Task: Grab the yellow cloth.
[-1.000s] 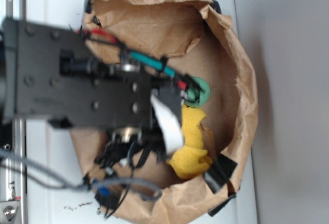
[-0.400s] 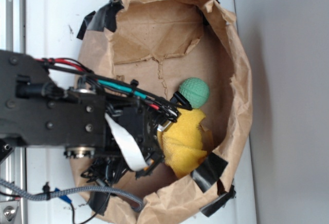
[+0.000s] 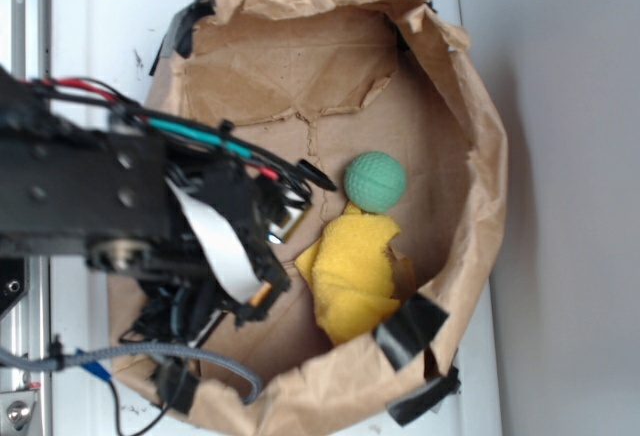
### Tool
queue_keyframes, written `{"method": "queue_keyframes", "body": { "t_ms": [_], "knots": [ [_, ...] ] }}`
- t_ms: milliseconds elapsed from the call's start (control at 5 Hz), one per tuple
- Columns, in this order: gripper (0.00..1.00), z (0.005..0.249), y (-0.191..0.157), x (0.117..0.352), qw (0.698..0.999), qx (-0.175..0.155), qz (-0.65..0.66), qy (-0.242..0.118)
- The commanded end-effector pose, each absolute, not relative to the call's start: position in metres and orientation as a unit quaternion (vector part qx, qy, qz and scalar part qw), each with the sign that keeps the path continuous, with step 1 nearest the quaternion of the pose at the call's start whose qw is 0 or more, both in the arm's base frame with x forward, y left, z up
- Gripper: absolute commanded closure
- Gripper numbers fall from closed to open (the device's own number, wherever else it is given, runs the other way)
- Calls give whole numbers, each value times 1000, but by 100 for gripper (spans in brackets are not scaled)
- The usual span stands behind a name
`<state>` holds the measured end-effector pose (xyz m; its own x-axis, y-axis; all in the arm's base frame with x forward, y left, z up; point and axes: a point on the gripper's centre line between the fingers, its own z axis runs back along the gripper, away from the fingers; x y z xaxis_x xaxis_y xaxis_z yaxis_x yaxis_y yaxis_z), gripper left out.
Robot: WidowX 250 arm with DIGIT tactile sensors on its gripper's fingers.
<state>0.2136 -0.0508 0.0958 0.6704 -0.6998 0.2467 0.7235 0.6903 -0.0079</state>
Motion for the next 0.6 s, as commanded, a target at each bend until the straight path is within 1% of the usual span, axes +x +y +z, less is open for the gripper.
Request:
{"method": "queue_keyframes", "body": {
  "t_ms": [0,200,400],
  "knots": [
    [0,206,-9,310,934,-76,-326,-126],
    [0,200,-9,341,932,-72,-335,-119],
    [0,186,-14,328,917,-49,-377,-121]
  ]
}}
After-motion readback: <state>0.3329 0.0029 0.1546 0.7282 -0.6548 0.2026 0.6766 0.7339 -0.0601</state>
